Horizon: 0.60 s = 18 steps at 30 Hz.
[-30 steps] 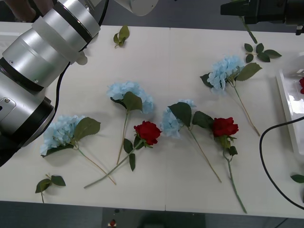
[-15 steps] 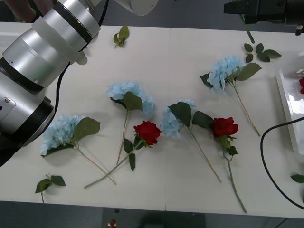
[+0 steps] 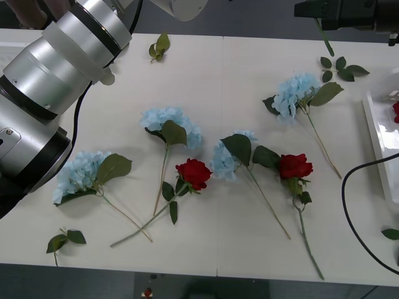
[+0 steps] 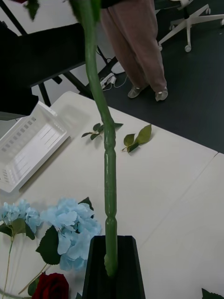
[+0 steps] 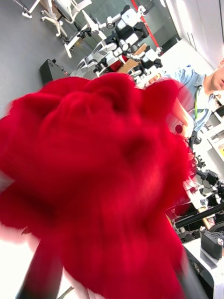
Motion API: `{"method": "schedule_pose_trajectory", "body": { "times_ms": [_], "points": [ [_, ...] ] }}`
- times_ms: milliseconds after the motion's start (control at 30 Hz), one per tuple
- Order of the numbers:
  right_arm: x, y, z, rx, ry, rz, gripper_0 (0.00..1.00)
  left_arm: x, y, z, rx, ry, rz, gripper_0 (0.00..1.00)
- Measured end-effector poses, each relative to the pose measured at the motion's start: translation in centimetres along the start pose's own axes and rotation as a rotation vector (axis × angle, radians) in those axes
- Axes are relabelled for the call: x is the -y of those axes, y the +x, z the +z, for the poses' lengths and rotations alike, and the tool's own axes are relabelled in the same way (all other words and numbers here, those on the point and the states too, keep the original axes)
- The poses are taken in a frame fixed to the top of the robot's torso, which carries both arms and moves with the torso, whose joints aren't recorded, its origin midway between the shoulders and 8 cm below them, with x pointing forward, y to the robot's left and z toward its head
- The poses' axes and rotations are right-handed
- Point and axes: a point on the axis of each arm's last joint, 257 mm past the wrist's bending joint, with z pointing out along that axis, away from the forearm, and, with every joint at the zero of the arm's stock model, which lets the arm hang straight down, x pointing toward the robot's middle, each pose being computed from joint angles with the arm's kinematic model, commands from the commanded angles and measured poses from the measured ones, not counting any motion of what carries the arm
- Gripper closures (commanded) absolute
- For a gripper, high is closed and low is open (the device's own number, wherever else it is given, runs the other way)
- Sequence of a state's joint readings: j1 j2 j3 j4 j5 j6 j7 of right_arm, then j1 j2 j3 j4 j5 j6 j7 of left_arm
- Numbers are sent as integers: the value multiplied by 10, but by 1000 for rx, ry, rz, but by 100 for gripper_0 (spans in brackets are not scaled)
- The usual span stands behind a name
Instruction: Put the red flowers into the right box and the blue flowers into the left box
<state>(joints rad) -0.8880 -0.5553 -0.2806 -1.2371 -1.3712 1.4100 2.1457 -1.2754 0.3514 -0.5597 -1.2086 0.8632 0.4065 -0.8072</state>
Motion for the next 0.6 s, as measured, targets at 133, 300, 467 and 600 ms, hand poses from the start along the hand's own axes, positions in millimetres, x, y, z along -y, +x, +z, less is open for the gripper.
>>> {"method": "schedule_pose_trajectory", "body": {
  "times_ms": [133, 300, 467, 600],
  "points": [
    [1, -1, -5, 1, -1, 2, 100, 0, 0, 0, 0, 0, 0, 0],
    [5, 8, -25, -56, 6, 2, 100, 0, 0, 0, 0, 0, 0, 0],
    [23, 15, -57, -92, 57, 27, 100, 0, 0, 0, 0, 0, 0, 0],
    [42, 25, -88, -87, 109, 69, 100, 0, 0, 0, 0, 0, 0, 0]
  ]
}}
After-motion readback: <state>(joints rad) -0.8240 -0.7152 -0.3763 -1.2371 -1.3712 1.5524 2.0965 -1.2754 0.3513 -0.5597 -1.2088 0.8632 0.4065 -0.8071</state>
